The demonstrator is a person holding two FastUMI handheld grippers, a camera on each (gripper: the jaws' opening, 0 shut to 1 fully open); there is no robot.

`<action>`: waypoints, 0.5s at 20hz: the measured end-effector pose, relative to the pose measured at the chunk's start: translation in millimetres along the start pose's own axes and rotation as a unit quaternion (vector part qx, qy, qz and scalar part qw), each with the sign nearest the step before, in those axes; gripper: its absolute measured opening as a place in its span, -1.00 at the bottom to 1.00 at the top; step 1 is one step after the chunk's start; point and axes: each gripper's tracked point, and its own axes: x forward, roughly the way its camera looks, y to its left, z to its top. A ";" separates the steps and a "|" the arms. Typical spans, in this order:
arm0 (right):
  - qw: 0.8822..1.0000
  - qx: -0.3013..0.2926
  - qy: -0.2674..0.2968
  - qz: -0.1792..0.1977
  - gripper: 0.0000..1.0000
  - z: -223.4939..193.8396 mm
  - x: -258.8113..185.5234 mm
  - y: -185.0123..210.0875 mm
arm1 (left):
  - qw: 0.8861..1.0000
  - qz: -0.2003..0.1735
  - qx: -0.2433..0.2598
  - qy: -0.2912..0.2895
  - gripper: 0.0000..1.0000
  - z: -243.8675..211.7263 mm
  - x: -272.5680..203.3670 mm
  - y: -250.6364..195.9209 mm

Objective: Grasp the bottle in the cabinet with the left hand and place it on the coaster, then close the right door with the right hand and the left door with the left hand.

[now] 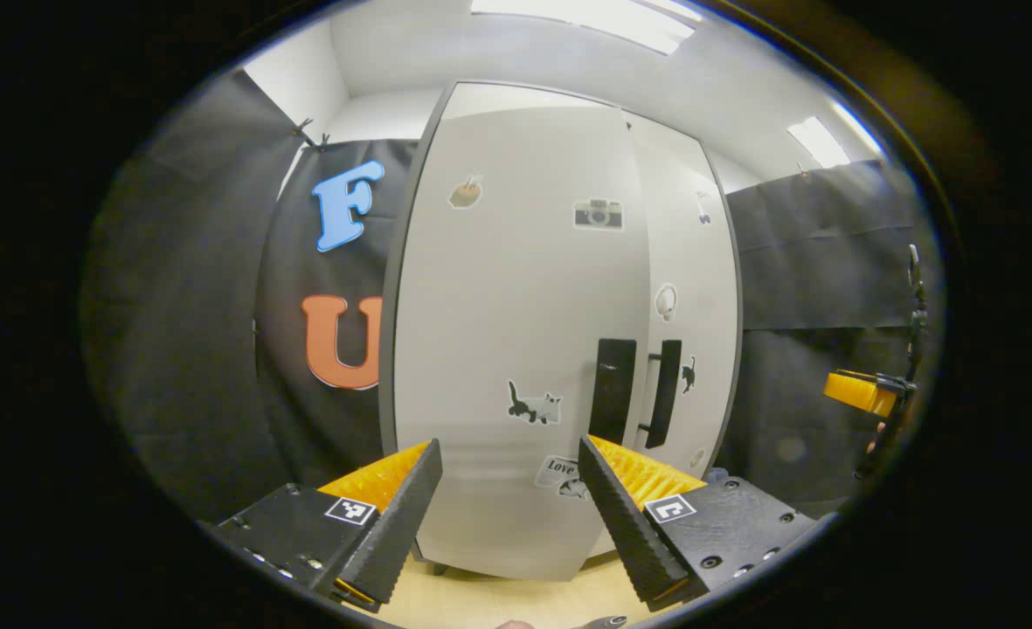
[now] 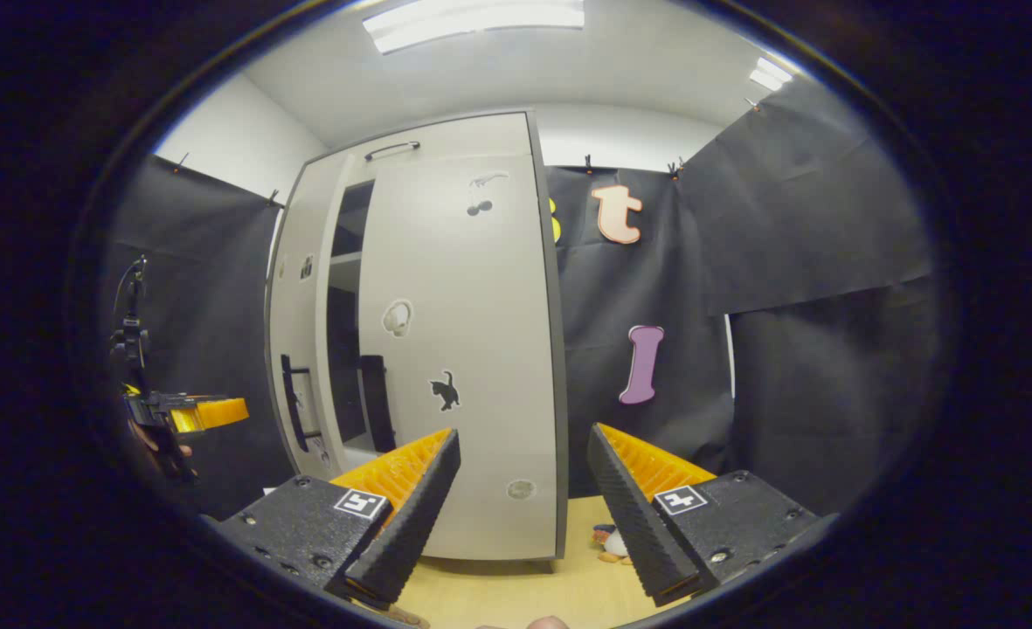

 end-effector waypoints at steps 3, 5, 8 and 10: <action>1.000 -0.003 -0.026 0.005 0.92 21.8 0.6 8.4 | 0.999 0.027 0.013 -0.017 1.00 19.0 -14.6 9.8; 0.999 -0.004 -0.038 0.003 0.93 32.6 1.7 9.8 | 0.998 0.049 0.027 -0.028 1.00 28.5 -25.6 17.6; 0.999 -0.003 -0.047 -0.001 0.92 41.2 2.3 13.4 | 0.996 0.070 0.044 -0.040 1.00 37.5 -42.7 24.0; 0.998 -0.001 -0.057 -0.002 0.93 49.3 3.3 15.4 | 0.994 0.086 0.052 -0.047 1.00 42.4 -53.4 30.1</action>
